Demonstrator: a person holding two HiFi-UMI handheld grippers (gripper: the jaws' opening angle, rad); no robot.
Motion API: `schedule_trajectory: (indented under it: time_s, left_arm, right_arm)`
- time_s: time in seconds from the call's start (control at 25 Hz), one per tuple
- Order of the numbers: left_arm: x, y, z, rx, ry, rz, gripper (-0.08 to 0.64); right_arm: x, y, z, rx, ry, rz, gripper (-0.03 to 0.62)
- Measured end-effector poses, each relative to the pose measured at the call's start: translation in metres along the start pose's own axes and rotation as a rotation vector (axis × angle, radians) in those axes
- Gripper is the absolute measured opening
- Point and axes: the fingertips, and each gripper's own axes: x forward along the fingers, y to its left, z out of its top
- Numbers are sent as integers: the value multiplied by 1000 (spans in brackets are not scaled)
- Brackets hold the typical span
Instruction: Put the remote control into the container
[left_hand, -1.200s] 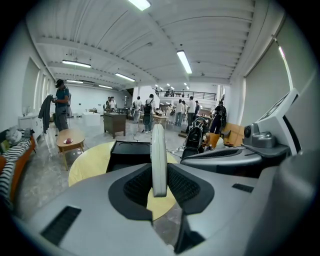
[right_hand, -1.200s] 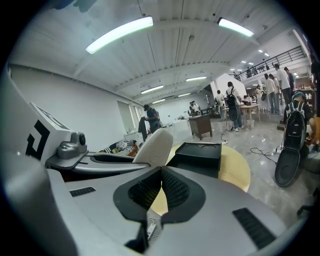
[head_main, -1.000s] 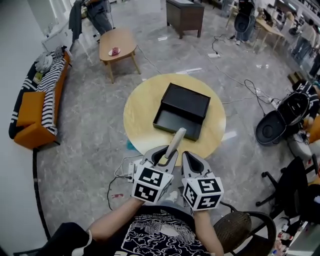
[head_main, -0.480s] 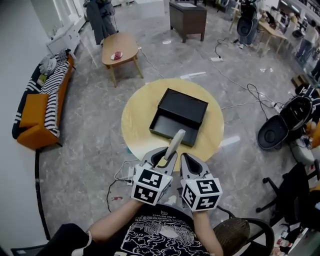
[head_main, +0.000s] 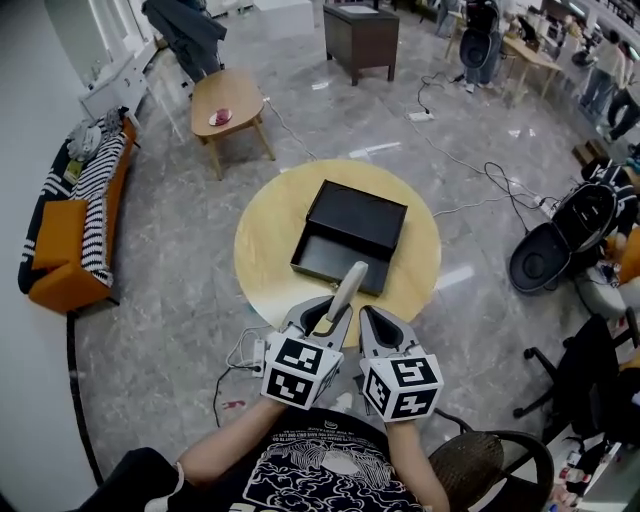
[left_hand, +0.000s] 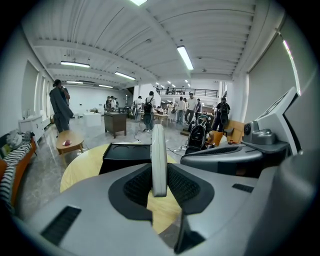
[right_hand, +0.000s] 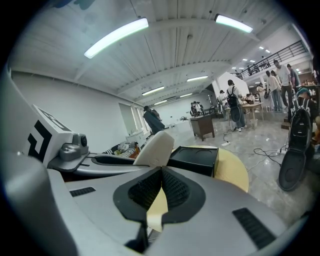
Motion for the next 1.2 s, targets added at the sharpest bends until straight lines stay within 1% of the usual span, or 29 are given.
schedule_trajectory:
  time_s: [0.28, 0.64, 1.04, 1.2]
  left_arm:
    - [18, 10, 3, 27, 21, -53, 100]
    - [42, 34, 8, 64, 49, -122, 100]
    - [71, 55, 7, 102, 88, -213, 100]
    - [78, 65, 5, 135, 101, -240, 100]
  right_arm:
    - [16, -11, 7, 12, 3, -44, 23]
    - [48, -18, 15, 30, 13, -99, 23]
    - [78, -30, 19, 52, 34, -173, 23]
    - [90, -33, 21, 59, 36, -205, 23]
